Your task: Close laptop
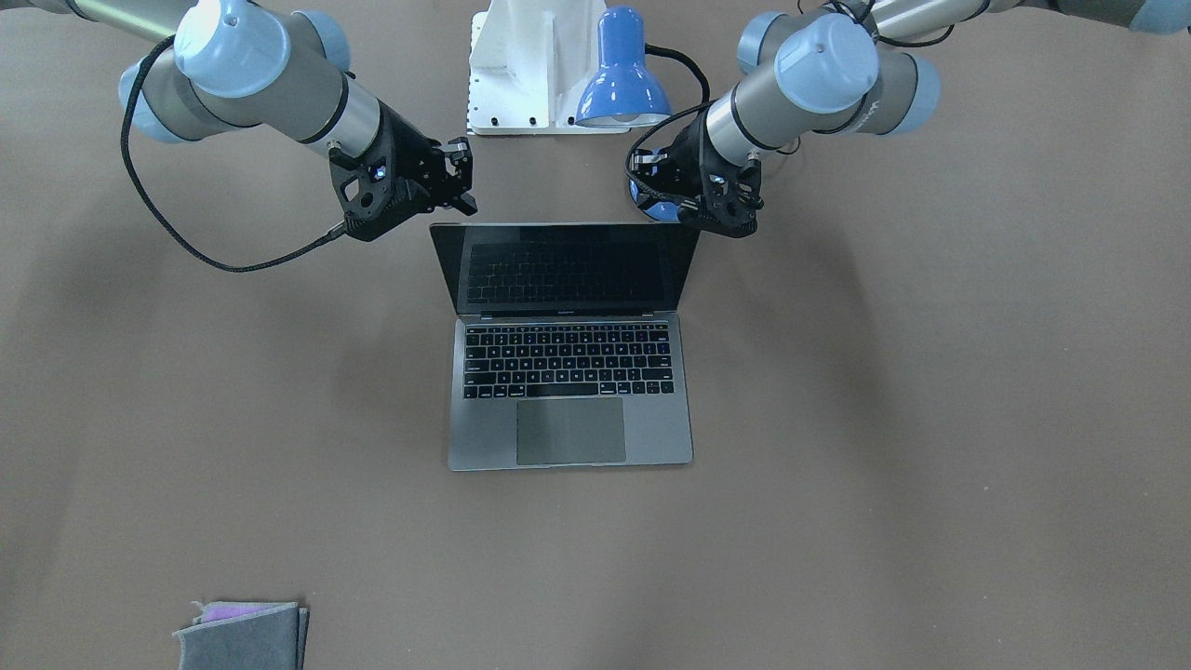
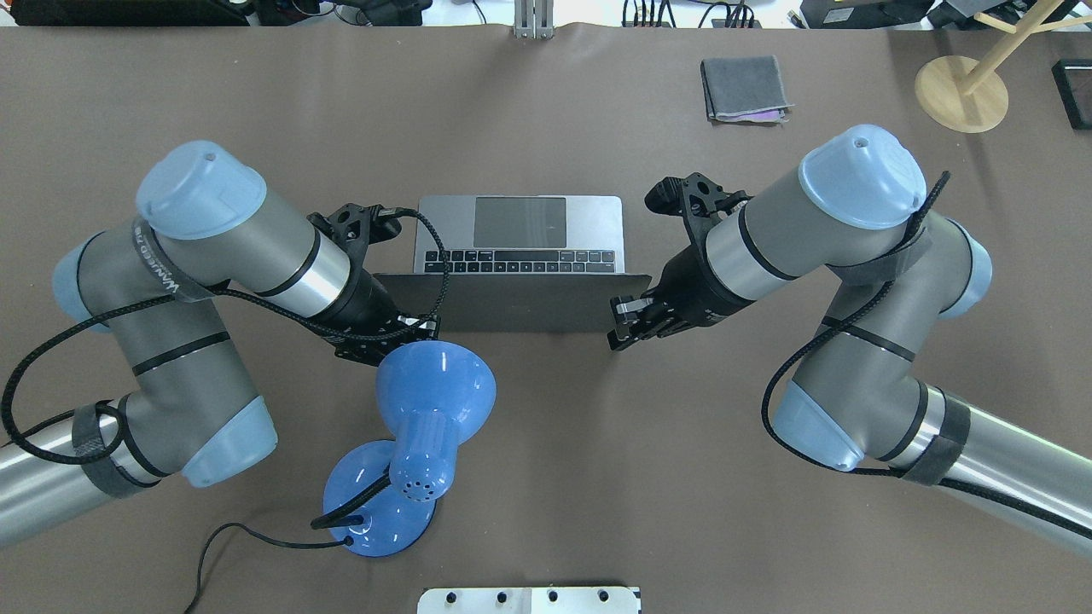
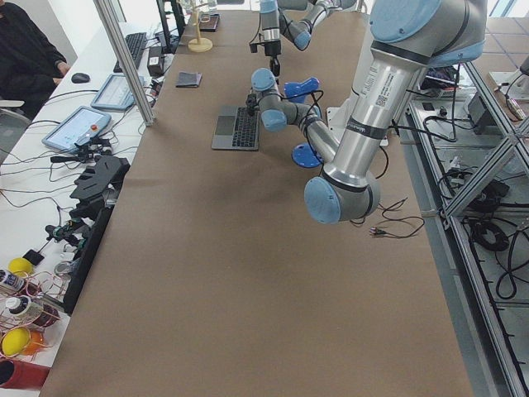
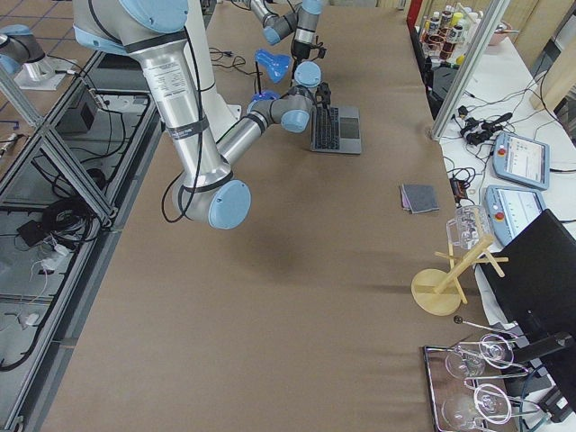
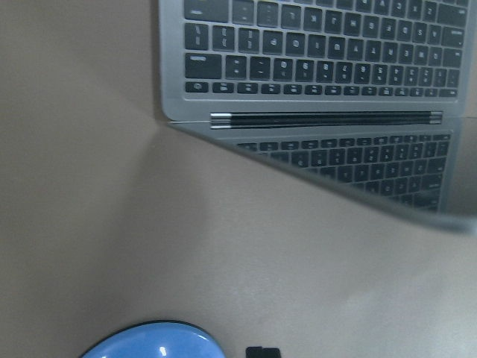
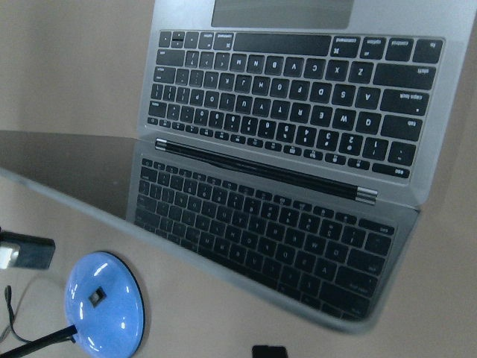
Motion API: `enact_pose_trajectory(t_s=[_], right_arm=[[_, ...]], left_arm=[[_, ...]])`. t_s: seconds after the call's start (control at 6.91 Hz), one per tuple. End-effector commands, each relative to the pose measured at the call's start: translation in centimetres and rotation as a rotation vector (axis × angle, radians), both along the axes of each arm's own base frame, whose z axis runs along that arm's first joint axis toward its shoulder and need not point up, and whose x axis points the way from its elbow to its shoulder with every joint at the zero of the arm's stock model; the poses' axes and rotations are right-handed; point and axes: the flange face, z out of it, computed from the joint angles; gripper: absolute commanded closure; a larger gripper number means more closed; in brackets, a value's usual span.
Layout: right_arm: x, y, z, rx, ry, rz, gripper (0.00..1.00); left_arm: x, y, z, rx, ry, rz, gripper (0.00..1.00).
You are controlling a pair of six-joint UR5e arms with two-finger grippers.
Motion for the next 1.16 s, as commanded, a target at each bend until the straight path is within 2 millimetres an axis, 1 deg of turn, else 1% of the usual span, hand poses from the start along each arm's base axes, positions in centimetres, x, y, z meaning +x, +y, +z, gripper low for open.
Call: enact_pose_trajectory(t_s=[0.0,0.14,0.29,0.43,0.58,0.72,0.87,1.01], right_arm=[[-0.8,-3.4,-1.8,0.007,-0.002,0.043,1.0],[-1.6,-4.7,-2.6,0.005,0.004,0.067,1.0],[-2.2,-6.0,-3.0,0.0,0.009,0.082,1.0],[-2.6,-7.0,-3.7,0.001,0.01,0.092,1.0],[-3.2,-8.6,-3.8,-0.007,0.023,0.107,1.0],[-3.6,-10.5,-3.9,-0.014,0.038,0.129,1.0],[-5.1,-12.9,-4.7,-0.019,0.06,0.16,1.0],[-7.0,-15.3,-4.8,-0.033,0.095,0.188,1.0]], left_arm=[[-1.1,-3.3,-1.6,0.019,0.002,-0.081,1.0],[-2.6,-5.9,-1.9,0.02,0.001,-0.128,1.0],[-3.3,-8.1,-2.0,0.015,-0.008,-0.16,1.0],[-2.4,-9.9,-1.7,0.003,-0.025,-0.17,1.0],[-0.9,-11.4,-1.1,-0.014,-0.047,-0.171,1.0],[0.0,-12.4,-1.1,-0.021,-0.059,-0.175,1.0],[0.3,-12.9,-1.0,-0.016,-0.071,-0.195,1.0],[1.3,-13.8,-0.7,-0.017,-0.076,-0.197,1.0]])
